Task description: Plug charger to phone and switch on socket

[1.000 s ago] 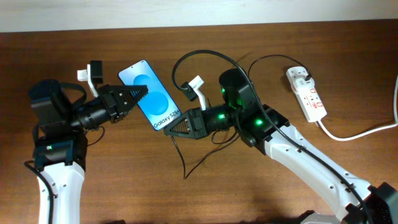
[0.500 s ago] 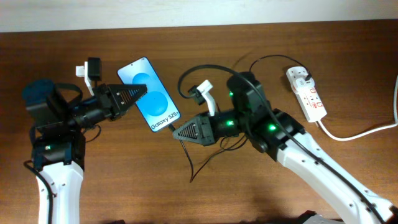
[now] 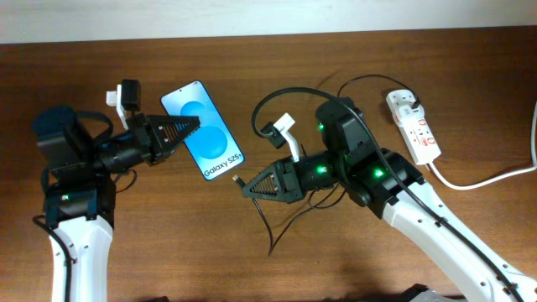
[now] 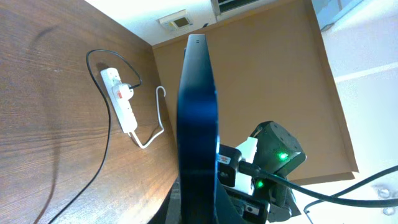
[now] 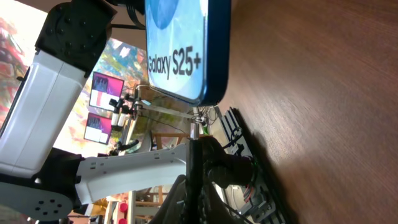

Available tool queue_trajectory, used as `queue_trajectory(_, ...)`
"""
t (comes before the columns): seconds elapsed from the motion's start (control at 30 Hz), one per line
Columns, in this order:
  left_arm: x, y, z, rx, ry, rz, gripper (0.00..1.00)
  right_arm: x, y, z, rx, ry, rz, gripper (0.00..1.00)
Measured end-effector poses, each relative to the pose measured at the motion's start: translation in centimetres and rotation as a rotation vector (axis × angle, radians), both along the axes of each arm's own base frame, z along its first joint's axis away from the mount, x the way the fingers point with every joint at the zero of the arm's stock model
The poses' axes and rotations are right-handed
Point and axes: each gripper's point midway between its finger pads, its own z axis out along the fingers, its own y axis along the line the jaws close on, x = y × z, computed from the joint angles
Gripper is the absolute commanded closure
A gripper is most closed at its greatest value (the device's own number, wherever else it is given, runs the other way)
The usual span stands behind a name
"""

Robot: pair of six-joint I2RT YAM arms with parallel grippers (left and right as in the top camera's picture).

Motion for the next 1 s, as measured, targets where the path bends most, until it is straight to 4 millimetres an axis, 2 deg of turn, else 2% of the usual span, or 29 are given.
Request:
queue_trajectory(0.2,0.0,0.0,0.0,-0.001,0.003,0.0,1.0,0.1,0.2,0.7,0.034,-0.04,0.017,0.96)
queue_trajectory(0.47,0.0,0.0,0.0,-0.001,0.003,0.0,1.0,0.1,0.4,1.3,0.05,-0.005,0.016,0.96)
queue_trajectory(0.7,0.0,0.0,0.0,-0.001,0.004,0.0,1.0,0.2,0.5,0.8,0.035,0.067,0.006,0.96)
queue_trajectory(1.0,0.0,0.0,0.0,-0.001,0.003,0.0,1.0,0.4,0.7,1.2,0.044,0.084,-0.002,0.96)
